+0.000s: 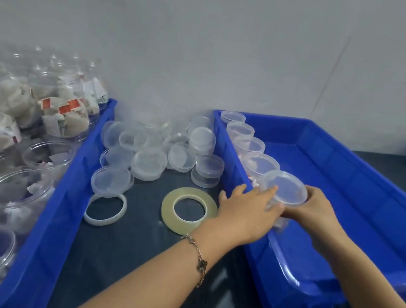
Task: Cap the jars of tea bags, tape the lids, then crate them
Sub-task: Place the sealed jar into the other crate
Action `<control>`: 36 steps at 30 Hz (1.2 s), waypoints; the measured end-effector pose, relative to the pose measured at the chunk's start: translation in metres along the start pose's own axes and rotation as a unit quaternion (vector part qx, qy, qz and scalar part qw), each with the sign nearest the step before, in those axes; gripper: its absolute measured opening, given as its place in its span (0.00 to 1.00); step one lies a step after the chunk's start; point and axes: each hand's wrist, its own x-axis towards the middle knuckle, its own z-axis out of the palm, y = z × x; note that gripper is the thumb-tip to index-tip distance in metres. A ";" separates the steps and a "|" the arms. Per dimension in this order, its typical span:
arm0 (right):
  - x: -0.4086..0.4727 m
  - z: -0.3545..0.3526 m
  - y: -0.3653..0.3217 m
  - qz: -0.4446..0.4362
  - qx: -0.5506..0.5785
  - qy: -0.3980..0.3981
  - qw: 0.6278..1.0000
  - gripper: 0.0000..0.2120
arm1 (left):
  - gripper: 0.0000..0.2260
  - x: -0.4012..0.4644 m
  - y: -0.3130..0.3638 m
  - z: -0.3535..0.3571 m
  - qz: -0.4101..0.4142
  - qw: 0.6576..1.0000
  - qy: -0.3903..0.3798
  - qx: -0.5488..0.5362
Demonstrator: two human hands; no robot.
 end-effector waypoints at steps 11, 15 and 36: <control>0.013 0.008 0.021 0.059 -0.042 -0.052 0.996 0.31 | 0.26 -0.003 -0.013 0.025 0.018 0.996 0.000 0.084; 0.012 0.008 0.022 0.126 -0.031 -0.044 0.991 0.54 | 0.27 -0.010 -0.020 0.019 0.022 0.995 -0.007 0.102; -0.033 0.248 -0.148 -0.175 0.041 -0.216 0.960 0.27 | 0.30 -0.141 -0.173 -0.163 -0.306 0.835 0.429 -0.156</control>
